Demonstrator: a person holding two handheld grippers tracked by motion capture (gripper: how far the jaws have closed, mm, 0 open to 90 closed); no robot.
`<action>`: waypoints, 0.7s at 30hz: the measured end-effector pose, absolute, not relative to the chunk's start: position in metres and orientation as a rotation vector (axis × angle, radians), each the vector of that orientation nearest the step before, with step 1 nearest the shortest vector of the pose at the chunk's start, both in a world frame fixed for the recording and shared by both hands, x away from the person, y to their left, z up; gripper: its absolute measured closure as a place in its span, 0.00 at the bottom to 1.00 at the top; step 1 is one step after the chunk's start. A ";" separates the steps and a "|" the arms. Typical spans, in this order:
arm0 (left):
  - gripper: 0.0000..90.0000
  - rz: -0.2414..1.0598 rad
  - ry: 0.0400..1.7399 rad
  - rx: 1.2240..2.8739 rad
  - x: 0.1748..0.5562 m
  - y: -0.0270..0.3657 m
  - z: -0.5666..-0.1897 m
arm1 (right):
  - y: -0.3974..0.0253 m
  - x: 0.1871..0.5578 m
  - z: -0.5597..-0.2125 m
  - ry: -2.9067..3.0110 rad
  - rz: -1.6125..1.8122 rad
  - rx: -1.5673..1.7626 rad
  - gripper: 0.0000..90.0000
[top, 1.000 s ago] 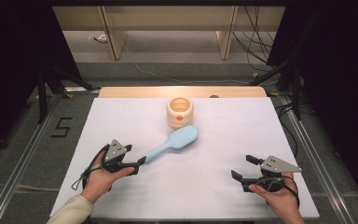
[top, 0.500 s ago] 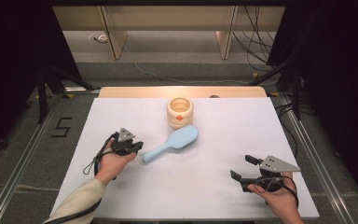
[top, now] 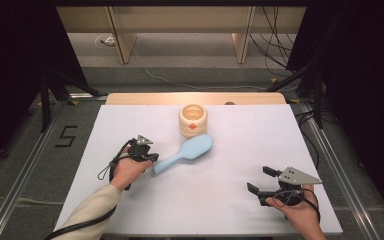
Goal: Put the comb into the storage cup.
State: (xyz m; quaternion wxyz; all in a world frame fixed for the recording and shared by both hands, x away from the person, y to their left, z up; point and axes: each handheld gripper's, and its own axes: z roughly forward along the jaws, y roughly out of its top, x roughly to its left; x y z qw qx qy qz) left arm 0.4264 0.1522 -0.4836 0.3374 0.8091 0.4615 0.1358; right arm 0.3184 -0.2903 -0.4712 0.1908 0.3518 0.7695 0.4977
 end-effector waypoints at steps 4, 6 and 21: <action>1.00 0.334 1.192 2.128 0.427 0.150 -0.484 | -0.291 0.318 -0.471 2.163 1.398 0.992 0.18; 1.00 0.324 1.189 2.134 0.427 0.148 -0.484 | -0.290 0.318 -0.471 2.163 1.399 0.989 0.18; 1.00 0.255 1.137 2.192 0.425 0.144 -0.483 | -0.290 0.318 -0.471 2.165 1.409 0.987 0.18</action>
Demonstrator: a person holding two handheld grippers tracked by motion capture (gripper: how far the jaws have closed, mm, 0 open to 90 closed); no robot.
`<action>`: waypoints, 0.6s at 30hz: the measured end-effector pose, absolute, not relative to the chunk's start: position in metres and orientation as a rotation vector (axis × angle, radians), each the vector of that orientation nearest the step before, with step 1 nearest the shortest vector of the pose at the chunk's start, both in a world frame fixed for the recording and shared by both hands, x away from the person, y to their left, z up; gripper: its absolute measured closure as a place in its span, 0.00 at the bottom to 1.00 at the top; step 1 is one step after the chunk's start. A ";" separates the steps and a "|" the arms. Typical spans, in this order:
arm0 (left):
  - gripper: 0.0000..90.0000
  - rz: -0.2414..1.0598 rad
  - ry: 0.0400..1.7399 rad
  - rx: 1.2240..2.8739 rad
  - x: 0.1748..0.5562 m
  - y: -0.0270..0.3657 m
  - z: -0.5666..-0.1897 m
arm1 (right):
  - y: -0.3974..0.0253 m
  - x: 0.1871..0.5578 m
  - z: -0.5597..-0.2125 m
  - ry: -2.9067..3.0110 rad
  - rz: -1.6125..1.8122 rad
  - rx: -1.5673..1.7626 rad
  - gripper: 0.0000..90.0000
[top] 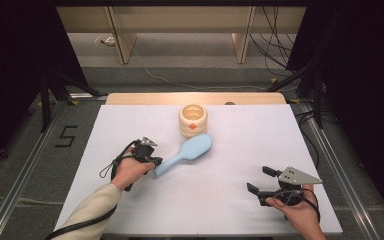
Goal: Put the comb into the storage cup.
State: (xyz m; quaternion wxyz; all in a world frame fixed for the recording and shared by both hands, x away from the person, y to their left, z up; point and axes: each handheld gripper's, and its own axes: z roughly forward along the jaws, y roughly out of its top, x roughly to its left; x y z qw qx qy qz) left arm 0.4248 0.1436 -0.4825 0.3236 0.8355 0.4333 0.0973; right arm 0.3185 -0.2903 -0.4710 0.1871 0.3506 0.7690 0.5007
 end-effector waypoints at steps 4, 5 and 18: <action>1.00 0.205 1.083 2.239 0.420 0.137 -0.481 | -0.290 0.318 -0.471 2.164 1.411 0.987 0.18; 1.00 0.205 1.083 2.239 0.420 0.137 -0.481 | -0.290 0.318 -0.471 2.164 1.411 0.987 0.18; 1.00 0.100 0.964 2.312 0.404 0.115 -0.477 | -0.290 0.318 -0.471 2.164 1.417 0.987 0.18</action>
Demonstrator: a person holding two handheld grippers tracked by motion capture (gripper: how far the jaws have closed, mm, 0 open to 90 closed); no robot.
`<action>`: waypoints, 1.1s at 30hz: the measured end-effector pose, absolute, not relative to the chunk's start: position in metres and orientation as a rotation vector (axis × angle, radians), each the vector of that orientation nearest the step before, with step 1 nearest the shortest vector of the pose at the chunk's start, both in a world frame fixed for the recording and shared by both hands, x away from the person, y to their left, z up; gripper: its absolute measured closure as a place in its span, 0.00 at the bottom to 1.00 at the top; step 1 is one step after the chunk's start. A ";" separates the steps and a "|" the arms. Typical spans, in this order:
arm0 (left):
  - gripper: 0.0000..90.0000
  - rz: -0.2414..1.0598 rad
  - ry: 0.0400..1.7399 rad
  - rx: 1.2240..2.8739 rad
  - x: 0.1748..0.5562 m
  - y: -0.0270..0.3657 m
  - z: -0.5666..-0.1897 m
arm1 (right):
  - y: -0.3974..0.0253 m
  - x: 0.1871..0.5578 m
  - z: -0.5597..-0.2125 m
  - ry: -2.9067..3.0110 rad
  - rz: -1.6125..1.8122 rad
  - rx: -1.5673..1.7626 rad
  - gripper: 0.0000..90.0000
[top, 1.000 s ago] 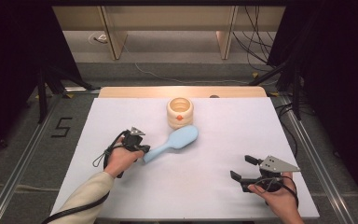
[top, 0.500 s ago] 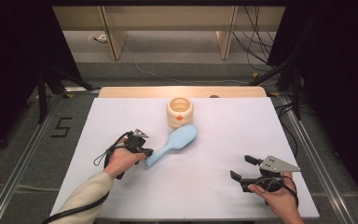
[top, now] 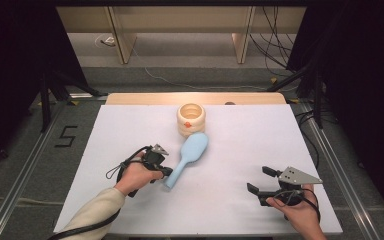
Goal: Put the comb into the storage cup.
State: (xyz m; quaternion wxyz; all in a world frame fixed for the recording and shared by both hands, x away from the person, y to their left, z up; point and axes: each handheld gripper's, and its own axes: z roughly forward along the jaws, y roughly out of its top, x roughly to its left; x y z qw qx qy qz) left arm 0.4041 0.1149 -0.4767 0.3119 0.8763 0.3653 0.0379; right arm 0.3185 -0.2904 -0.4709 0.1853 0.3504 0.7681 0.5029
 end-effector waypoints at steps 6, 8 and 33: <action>1.00 0.054 0.928 2.318 0.398 0.103 -0.477 | -0.290 0.319 -0.471 2.167 1.416 0.989 0.18; 1.00 0.033 0.910 2.318 0.396 0.096 -0.478 | -0.290 0.319 -0.471 2.167 1.417 0.991 0.18; 1.00 0.061 0.835 2.330 0.394 0.047 -0.482 | -0.290 0.318 -0.471 2.171 1.414 0.986 0.18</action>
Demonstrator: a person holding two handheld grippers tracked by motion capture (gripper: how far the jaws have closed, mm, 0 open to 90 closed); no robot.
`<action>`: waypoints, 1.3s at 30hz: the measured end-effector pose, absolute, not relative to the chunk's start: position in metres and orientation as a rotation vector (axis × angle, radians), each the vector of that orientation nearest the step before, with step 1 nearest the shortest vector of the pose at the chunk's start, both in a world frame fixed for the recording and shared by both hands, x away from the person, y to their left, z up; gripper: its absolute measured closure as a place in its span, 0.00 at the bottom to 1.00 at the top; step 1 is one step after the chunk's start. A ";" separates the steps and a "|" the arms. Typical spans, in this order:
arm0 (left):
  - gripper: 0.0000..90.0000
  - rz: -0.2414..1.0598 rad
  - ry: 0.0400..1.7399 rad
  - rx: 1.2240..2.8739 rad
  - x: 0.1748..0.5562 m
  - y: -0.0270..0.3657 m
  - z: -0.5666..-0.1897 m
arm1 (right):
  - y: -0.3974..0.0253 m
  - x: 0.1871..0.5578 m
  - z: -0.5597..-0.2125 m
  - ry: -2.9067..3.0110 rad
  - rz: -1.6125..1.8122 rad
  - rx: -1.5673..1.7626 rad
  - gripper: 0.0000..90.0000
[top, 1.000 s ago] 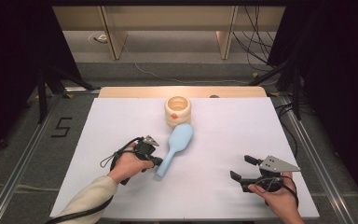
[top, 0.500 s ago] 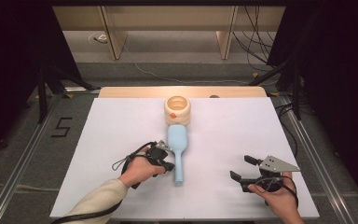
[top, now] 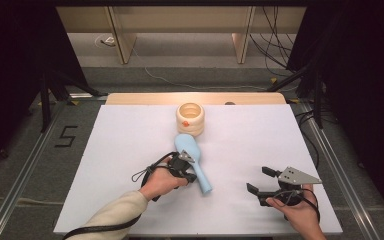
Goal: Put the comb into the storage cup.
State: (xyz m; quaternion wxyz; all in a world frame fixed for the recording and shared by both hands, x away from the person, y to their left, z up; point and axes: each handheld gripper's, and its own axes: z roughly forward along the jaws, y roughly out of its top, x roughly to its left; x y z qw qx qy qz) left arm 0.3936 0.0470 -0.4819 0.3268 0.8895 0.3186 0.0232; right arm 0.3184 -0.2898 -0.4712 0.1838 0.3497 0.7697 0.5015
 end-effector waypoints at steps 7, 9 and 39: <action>1.00 0.070 0.848 2.317 0.399 0.040 -0.483 | -0.290 0.319 -0.471 2.171 1.415 0.986 0.18; 1.00 0.073 0.851 2.309 0.399 0.039 -0.483 | -0.290 0.319 -0.471 2.171 1.414 0.985 0.18; 0.87 0.084 0.829 2.270 0.389 0.056 -0.472 | -0.291 0.318 -0.471 2.166 1.418 0.984 0.18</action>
